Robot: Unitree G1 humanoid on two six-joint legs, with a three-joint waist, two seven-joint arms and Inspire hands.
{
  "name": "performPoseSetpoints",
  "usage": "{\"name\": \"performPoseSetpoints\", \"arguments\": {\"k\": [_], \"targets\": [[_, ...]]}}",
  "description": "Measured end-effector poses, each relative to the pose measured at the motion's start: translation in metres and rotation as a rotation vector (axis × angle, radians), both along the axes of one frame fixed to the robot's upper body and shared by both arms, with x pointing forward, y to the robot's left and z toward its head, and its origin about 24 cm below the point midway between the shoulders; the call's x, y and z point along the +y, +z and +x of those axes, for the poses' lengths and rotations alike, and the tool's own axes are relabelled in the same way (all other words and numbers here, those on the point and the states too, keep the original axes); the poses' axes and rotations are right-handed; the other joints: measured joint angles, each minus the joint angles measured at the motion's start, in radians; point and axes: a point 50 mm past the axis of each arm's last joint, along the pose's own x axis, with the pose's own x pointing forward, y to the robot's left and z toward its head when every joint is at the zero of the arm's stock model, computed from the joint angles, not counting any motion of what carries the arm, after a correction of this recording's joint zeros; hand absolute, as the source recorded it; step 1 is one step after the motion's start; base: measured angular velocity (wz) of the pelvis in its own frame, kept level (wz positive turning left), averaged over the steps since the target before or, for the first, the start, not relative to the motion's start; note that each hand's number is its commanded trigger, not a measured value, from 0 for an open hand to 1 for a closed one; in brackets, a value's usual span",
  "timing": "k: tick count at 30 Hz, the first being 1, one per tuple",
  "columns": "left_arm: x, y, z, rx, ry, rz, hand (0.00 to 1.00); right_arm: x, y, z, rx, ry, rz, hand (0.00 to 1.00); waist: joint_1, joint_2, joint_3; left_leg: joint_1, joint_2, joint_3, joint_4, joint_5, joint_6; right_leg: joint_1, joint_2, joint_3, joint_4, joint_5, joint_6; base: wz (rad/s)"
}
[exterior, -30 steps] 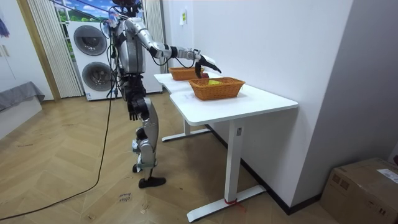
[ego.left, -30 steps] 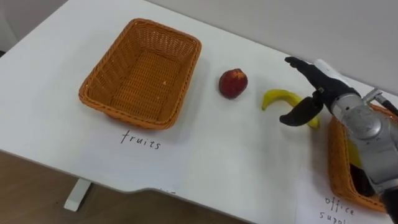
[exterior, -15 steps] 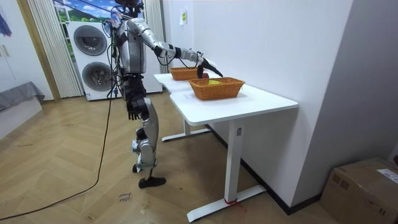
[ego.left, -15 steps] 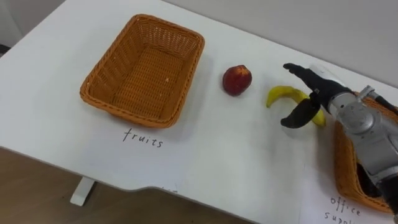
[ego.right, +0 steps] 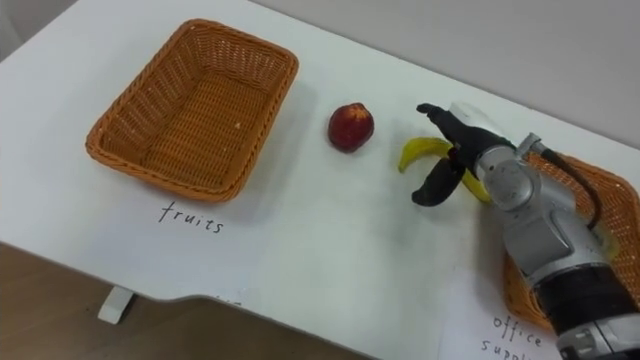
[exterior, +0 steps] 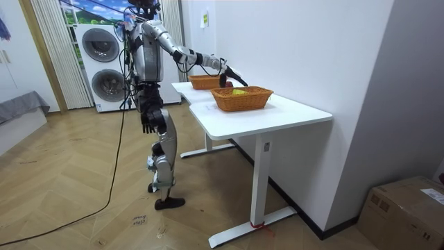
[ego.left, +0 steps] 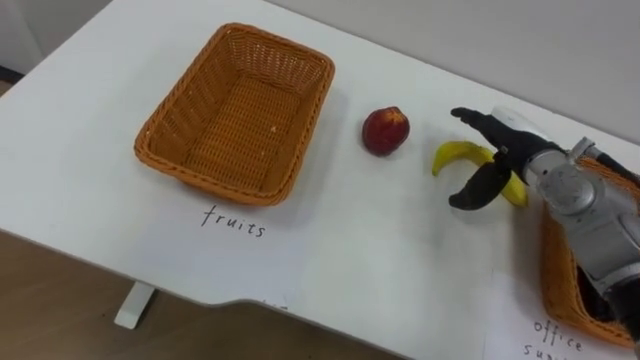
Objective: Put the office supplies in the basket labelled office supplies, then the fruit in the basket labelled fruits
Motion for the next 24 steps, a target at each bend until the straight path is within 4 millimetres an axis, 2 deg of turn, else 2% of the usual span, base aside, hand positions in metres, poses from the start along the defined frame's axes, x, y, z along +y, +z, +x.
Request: {"name": "performPoseSetpoints", "arguments": {"k": [4, 10, 24], "targets": [[0.000, 0.000, 0.001, -0.004, -0.003, 0.000, 0.00, -0.002, -0.001, 0.007, 0.027, -0.005, -0.065, 0.00, 0.005, -0.002, -0.0006, -0.001, 0.000, 0.002, 0.000, 0.000, 0.000, 0.000, 0.000, 0.000, 0.000, 0.000, 0.000, 0.00], [0.001, 0.002, 0.007, -0.022, -0.009, 0.000, 0.00, -0.011, -0.007, 0.008, 0.070, -0.038, -0.085, 0.00, 0.023, -0.010, -0.0017, -0.002, 0.001, -0.001, 0.000, 0.000, 0.000, 0.000, 0.000, -0.006, -0.001, 0.000, 0.000, 0.00], [0.002, 0.001, 0.005, -0.001, 0.000, -0.006, 0.00, -0.017, -0.004, 0.013, 0.086, -0.070, -0.090, 0.00, 0.023, -0.008, 0.0001, -0.021, -0.001, -0.011, 0.003, 0.004, -0.002, -0.016, -0.001, -0.011, 0.000, 0.000, -0.001, 0.00]]}}
